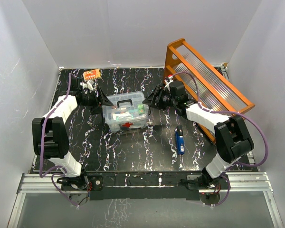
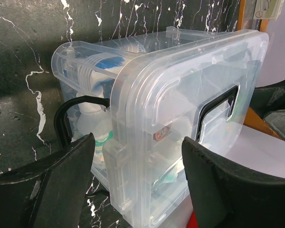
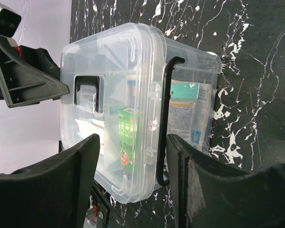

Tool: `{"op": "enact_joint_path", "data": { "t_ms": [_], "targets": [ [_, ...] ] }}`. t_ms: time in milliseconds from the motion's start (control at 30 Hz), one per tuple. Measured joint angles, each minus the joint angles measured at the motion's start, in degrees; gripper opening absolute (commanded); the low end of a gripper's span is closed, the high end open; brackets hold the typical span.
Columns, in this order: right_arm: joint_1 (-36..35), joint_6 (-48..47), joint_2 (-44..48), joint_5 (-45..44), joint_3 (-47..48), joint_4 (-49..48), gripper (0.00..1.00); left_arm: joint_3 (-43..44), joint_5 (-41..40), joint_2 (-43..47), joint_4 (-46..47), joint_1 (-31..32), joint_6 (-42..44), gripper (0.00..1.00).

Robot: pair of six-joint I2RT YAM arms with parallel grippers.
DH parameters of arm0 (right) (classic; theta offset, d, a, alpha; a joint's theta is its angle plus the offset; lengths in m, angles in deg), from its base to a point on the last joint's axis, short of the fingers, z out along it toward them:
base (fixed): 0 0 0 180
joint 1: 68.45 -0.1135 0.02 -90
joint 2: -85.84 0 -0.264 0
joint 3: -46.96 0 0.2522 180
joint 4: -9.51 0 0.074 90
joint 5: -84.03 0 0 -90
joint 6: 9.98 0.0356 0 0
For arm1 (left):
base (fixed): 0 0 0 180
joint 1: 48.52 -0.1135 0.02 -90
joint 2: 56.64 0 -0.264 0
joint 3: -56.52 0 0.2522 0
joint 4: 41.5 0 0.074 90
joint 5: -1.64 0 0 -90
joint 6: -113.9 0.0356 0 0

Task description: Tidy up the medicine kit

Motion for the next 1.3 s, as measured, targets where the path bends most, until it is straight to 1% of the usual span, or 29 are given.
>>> {"op": "enact_joint_path", "data": {
  "t_ms": [233, 433, 500, 567, 667, 933, 1033, 1167, 1267, 1300],
  "targets": [
    [-0.22, -1.57, -0.11, 0.13, 0.79, 0.98, 0.43, 0.24, 0.48, -0.39, 0.02, 0.00, -0.02, 0.71],
    [-0.90, -3.52, -0.63, -1.79, 2.47, 3.85, 0.42, 0.24, 0.70, -0.50, 0.02, 0.00, -0.02, 0.71],
    [-1.33, -4.48, -0.92, -2.75, 3.34, 5.16, 0.39, 0.24, 0.83, -0.55, 0.02, 0.00, -0.02, 0.71],
    [-1.90, -5.60, -1.33, -4.15, 4.35, 6.38, 0.36, 0.24, 0.92, -0.55, 0.02, 0.00, -0.02, 0.71],
    [-2.69, -6.95, -2.08, -6.47, 5.60, 8.11, 0.33, 0.24, 0.94, -0.57, 0.02, 0.00, -0.04, 0.71],
    [-6.05, -10.34, -4.17, -15.26, 10.49, 12.61, 0.21, 0.24, 1.20, -0.63, 0.07, 0.00, -0.04, 0.71],
    [-7.67, -11.58, -4.37, -19.41, 12.00, 14.53, 0.19, 0.24, 1.25, -0.63, 0.07, 0.00, -0.04, 0.70],
    [-9.49, -13.20, -5.14, -22.84, 14.16, 16.35, 0.17, 0.24, 1.53, -0.74, 0.11, 0.00, -0.04, 0.70],
    [-9.79, -13.77, -5.14, -23.74, 14.34, 16.59, 0.18, 0.26, 1.70, -0.85, 0.09, 0.00, -0.07, 0.70],
    [-9.81, -13.86, -5.14, -23.78, 14.47, 16.72, 0.20, 0.33, 1.70, -0.87, 0.02, 0.00, -0.07, 0.70]
  ]
}}
